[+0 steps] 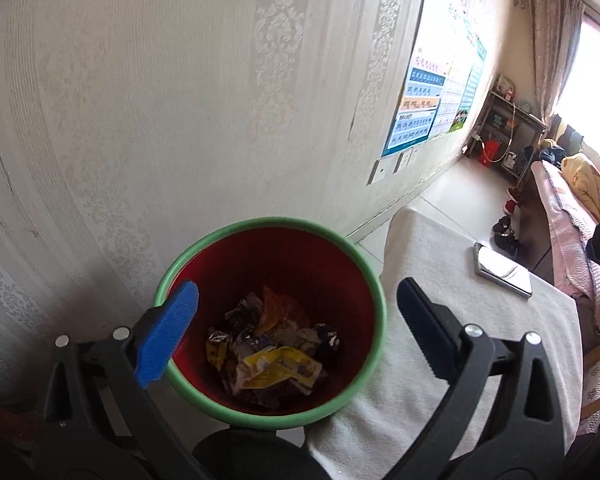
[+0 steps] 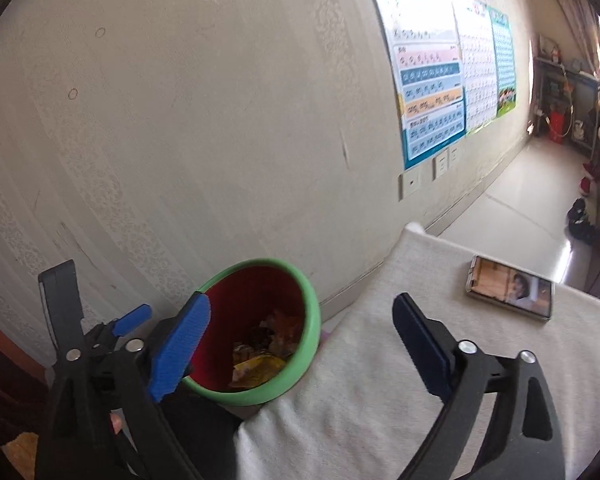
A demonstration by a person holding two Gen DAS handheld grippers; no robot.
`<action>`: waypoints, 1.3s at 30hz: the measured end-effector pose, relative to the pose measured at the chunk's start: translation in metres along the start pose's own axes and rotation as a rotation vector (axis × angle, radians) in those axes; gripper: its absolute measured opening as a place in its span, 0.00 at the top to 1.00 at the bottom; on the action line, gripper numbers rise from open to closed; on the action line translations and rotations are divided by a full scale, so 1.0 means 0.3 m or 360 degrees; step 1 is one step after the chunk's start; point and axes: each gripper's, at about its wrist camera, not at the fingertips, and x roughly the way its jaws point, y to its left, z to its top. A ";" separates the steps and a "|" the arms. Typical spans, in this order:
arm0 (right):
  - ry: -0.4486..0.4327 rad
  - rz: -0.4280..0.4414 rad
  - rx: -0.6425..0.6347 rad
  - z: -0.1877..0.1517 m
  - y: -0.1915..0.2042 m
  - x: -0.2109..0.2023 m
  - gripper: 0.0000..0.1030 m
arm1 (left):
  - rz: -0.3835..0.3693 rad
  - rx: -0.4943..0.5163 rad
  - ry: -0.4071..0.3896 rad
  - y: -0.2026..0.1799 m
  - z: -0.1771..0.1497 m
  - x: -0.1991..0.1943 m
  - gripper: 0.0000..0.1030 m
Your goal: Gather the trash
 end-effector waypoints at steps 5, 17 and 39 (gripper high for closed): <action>-0.0123 -0.0221 0.0006 -0.037 -0.094 -0.118 0.06 | -0.0045 0.0020 -0.0200 -0.120 0.010 -0.085 0.05; -0.0288 -0.0691 0.0078 -0.274 -0.339 -0.254 0.06 | -0.0213 0.0202 -0.0306 -0.335 0.002 -0.202 0.05; -0.0215 -0.0777 0.0183 -0.257 -0.400 -0.306 0.07 | -0.0232 0.0157 -0.0205 -0.381 -0.007 -0.180 0.05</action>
